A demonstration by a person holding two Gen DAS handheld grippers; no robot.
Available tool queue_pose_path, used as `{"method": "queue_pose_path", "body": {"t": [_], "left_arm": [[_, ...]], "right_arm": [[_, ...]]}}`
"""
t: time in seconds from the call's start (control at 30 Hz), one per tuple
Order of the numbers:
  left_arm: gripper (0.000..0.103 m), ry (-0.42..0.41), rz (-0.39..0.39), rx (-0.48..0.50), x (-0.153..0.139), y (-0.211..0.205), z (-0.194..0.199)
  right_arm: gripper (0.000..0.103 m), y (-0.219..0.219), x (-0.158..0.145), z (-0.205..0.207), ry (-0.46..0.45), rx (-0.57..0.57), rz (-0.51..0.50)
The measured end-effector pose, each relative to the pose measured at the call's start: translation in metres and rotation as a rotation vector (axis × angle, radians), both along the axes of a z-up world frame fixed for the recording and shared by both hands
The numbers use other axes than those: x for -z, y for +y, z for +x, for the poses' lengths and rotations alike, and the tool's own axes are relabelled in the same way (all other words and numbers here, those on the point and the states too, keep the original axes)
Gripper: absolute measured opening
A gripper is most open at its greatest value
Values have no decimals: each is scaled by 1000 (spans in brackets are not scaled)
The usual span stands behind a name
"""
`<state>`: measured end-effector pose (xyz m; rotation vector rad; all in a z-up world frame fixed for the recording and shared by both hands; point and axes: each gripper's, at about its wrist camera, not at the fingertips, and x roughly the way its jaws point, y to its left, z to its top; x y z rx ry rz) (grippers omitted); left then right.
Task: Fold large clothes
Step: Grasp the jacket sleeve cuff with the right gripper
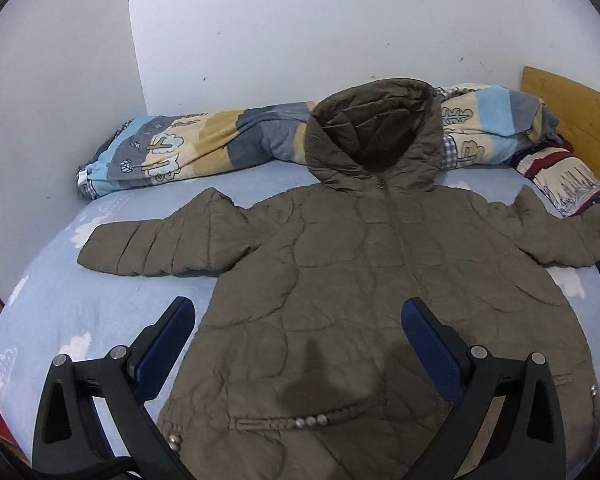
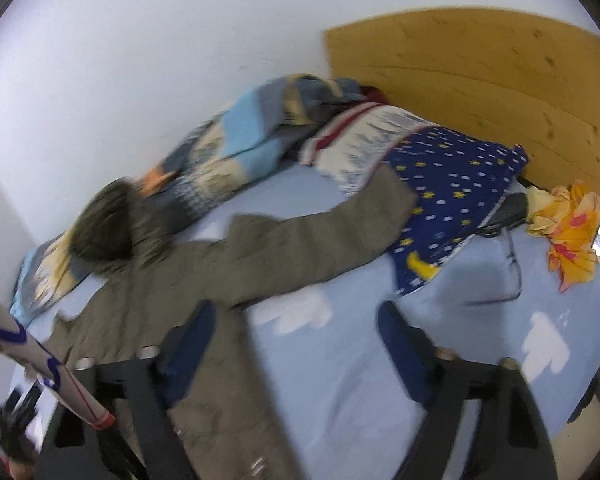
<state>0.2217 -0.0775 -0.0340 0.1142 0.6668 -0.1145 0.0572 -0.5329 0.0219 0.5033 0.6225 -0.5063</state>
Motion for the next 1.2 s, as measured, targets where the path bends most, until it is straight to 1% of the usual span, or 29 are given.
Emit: {"method": "queue_pose_path", "body": {"t": [0.03,0.07,0.13,0.2,0.23,0.3,0.4,0.47,0.6,0.7,0.8,0.87,0.9,0.93,0.97,1.0,1.07,1.2], "left_arm": [[103,13,-5,-8,3,2,4],[103,28,-8,-12,6,4,6],[103,54,-15,-23,12,5,11],[103,72,-18,-20,16,6,14],[103,76,-11,-17,18,5,15],[103,69,7,-11,21,2,15],[103,62,31,5,26,-2,16],[103,59,36,12,28,-4,17],[103,59,40,26,30,-7,16],[103,45,61,33,32,-11,16],[103,52,69,39,37,-14,16],[103,58,77,44,40,-17,17],[103,58,84,45,41,-18,17],[103,58,92,45,42,-19,17],[103,59,93,45,43,-19,17],[103,61,89,46,42,-18,17],[103,56,82,48,41,-17,16],[103,45,63,45,35,-15,13]], "right_arm": [[80,-18,4,6,5,14,9],[76,-38,9,15,16,36,19],[70,-72,21,29,6,72,60],[60,-110,41,47,9,104,133],[53,-121,49,52,2,121,166],[53,-150,68,63,-8,163,231],[53,-182,89,73,-15,203,291],[53,-200,98,76,-21,234,299],[53,-220,112,94,28,244,278],[53,-233,121,104,39,256,273],[53,-244,126,117,52,266,262],[53,-248,132,129,113,278,234],[53,-250,136,134,123,273,233],[49,-250,140,137,125,255,242],[24,-249,142,139,124,237,240],[22,-245,140,139,118,235,228],[18,-238,131,134,70,238,216],[18,-225,101,120,28,253,163]]}}
